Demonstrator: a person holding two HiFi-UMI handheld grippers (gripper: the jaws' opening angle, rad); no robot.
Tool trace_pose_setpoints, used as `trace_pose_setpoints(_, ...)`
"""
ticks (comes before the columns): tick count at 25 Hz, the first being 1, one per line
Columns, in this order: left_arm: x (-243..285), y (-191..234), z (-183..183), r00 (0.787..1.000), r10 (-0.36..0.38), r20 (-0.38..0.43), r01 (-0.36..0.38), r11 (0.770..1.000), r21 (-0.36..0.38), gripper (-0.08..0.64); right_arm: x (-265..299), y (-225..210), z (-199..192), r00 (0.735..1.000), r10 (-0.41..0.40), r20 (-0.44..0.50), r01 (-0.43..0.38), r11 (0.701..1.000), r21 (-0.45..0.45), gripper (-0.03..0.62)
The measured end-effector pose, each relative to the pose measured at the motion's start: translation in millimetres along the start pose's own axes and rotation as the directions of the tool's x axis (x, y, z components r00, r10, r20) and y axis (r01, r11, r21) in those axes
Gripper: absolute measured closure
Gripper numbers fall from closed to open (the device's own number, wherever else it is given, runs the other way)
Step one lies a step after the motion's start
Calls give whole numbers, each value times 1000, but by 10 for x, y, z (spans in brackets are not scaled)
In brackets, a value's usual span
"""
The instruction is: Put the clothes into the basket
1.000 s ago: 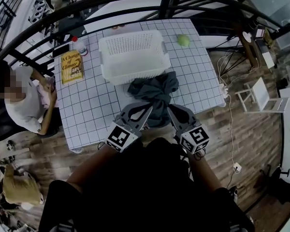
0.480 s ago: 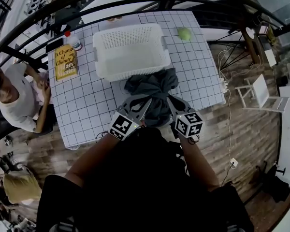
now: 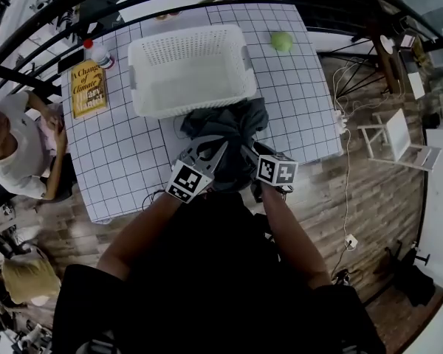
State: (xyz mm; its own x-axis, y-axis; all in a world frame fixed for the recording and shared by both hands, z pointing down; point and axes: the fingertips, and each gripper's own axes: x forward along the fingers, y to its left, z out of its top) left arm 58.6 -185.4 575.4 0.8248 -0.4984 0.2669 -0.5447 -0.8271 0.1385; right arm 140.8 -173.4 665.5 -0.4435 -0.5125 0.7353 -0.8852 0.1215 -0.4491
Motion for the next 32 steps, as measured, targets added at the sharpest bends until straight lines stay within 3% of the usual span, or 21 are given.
trace_pose_setpoints(6, 125, 50, -101, 1000, 7, -16, -7, 1000, -9, 557, 265, -103, -56, 998, -34, -44, 37, 998, 49, 235)
trace_pose_setpoints(10, 188, 98, -171, 1000, 18, -25, -18, 1000, -15, 557, 452, -178, -123, 995, -64, -83, 69, 996, 60, 178)
trace_pose_setpoints(21, 203, 217, -279, 997, 60, -47, -62, 997, -39, 557, 947, -274, -398, 978, -77, -192, 88, 995, 48, 72)
trace_pose_setpoints(27, 162, 320, -336, 993, 101, -58, -105, 992, -75, 557, 1185, -238, -533, 965, -81, -251, 83, 997, -3, 62)
trace_pose_setpoints(32, 98, 394, -366, 990, 128, -64, -133, 988, -80, 557, 1231, -251, -546, 954, -138, -268, 128, 990, -55, 63)
